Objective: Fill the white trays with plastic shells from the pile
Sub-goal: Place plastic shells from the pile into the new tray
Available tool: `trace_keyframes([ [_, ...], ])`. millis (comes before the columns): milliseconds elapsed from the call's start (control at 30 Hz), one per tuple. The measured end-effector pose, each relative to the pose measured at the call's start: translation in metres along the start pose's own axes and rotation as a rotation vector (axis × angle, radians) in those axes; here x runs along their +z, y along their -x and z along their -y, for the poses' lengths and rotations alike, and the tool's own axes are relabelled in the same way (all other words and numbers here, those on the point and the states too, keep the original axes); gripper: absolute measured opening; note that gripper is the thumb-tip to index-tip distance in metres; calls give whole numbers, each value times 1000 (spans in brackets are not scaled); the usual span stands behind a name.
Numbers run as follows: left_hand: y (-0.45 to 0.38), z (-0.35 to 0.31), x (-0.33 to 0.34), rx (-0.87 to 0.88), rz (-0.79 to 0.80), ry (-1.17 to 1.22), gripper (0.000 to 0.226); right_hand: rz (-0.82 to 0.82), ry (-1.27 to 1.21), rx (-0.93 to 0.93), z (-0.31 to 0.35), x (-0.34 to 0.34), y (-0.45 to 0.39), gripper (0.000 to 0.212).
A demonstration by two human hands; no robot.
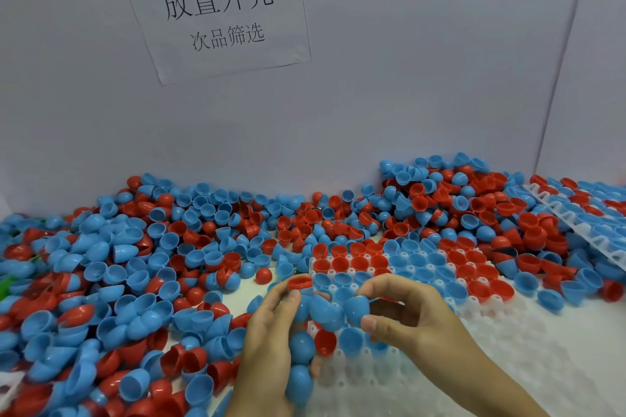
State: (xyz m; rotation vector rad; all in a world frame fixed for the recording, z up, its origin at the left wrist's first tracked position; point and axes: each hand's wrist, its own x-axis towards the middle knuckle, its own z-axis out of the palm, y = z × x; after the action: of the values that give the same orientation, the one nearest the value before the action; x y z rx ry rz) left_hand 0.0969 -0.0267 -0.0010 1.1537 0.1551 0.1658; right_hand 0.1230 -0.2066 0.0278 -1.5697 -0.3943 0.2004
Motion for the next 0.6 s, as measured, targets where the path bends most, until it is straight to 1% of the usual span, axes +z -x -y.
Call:
trace_keyframes([
  [100,-2,-2,-5,-34,-97,28,36,11,3,-18,0,-3,1,24],
  [200,0,-8,-9,-38,-97,139,33,-20,5,-57,-1,-4,0,23],
  [333,3,-15,-4,-122,-9,282,43,-89,0,-126,-6,0,-1,24],
  [400,4,-16,-1,-152,72,293,44,-112,-12,-175,-7,4,-1,21],
  [467,4,-15,1,-179,140,240,44,-109,-23,-206,-5,10,0,11],
  [500,3,-14,2,-181,161,197,45,-108,-14,-211,-5,13,1,9],
  [600,5,-10,2,-144,226,69,37,-89,61,-193,-6,17,1,20],
])
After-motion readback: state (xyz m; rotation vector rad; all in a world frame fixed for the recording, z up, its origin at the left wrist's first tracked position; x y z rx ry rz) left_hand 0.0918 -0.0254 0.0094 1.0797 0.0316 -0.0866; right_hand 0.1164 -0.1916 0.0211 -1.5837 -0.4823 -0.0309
